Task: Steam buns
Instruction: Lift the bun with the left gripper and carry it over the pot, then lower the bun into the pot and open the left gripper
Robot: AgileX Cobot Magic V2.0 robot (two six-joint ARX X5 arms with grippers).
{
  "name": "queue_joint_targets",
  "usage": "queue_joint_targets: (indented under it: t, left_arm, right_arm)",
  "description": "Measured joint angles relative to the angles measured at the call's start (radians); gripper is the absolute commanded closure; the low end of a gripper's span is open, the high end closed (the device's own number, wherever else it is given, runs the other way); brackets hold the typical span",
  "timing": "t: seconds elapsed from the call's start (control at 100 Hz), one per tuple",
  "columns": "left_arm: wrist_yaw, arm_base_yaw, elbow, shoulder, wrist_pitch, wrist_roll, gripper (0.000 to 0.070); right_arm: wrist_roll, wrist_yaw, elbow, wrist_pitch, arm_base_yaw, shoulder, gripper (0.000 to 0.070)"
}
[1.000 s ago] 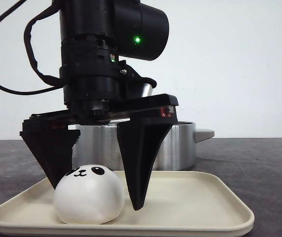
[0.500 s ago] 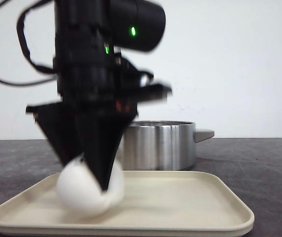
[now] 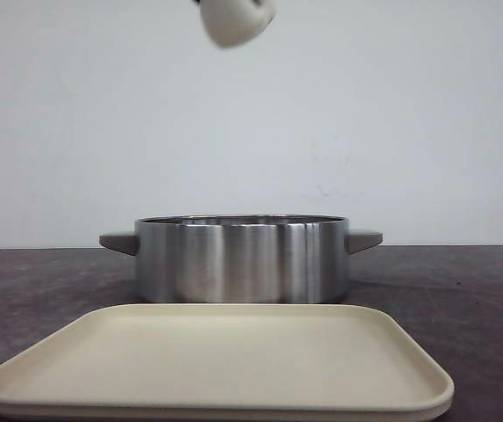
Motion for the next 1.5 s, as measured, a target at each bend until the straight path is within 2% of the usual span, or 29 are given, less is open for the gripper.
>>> queue_joint_targets:
  t: [0.14, 0.34, 0.61, 0.86, 0.88, 0.95, 0.99, 1.09, 1.16, 1.22, 1.38, 1.5]
  left_arm:
    - [0.0, 0.074, 0.0, 0.071, 0.054, 0.031, 0.07]
    - [0.0, 0.151, 0.002, 0.219, 0.052, 0.041, 0.07]
    - [0.007, 0.186, 0.002, 0.335, 0.092, 0.045, 0.07]
    - [0.017, 0.196, 0.002, 0.413, 0.069, 0.047, 0.0696]
    - [0.017, 0.196, 0.002, 0.414, 0.069, 0.048, 0.0685]
    - [0.017, 0.198, 0.002, 0.414, 0.075, 0.048, 0.0567]
    - [0.017, 0.2, 0.002, 0.414, 0.078, 0.048, 0.0483]
    - [0.017, 0.204, 0.002, 0.414, 0.076, 0.048, 0.0211]
    - [0.017, 0.208, 0.002, 0.414, 0.062, 0.048, 0.0092]
    - [0.018, 0.211, 0.002, 0.414, 0.043, 0.048, 0.0057]
    - [0.023, 0.211, 0.027, 0.414, -0.003, 0.051, 0.0061]
    - [0.022, 0.212, 0.063, 0.412, -0.05, 0.052, 0.0063]
  right_arm:
    - [0.0, 0.0, 0.0, 0.0, 0.003, 0.0, 0.07]
    - [0.0, 0.002, 0.0, -0.002, 0.003, 0.0, 0.07]
    - [0.0, 0.002, 0.0, -0.028, 0.003, 0.0, 0.07]
    - [0.0, 0.006, 0.0, -0.029, 0.003, 0.0, 0.07]
    - [0.0, 0.006, 0.0, -0.03, 0.003, 0.0, 0.07]
    - [0.0, 0.008, 0.0, -0.031, 0.003, 0.0, 0.07]
    - [0.0, 0.008, 0.0, -0.031, 0.003, 0.0, 0.07]
    - [0.0, 0.008, 0.0, -0.031, 0.003, 0.0, 0.07]
    - [0.0, 0.008, 0.0, -0.031, 0.003, 0.0, 0.07]
    - [0.0, 0.008, 0.0, -0.031, 0.003, 0.0, 0.07]
    - [0.0, 0.01, 0.0, -0.031, 0.003, 0.0, 0.07]
    - [0.0, 0.044, 0.0, -0.032, 0.003, 0.0, 0.07]
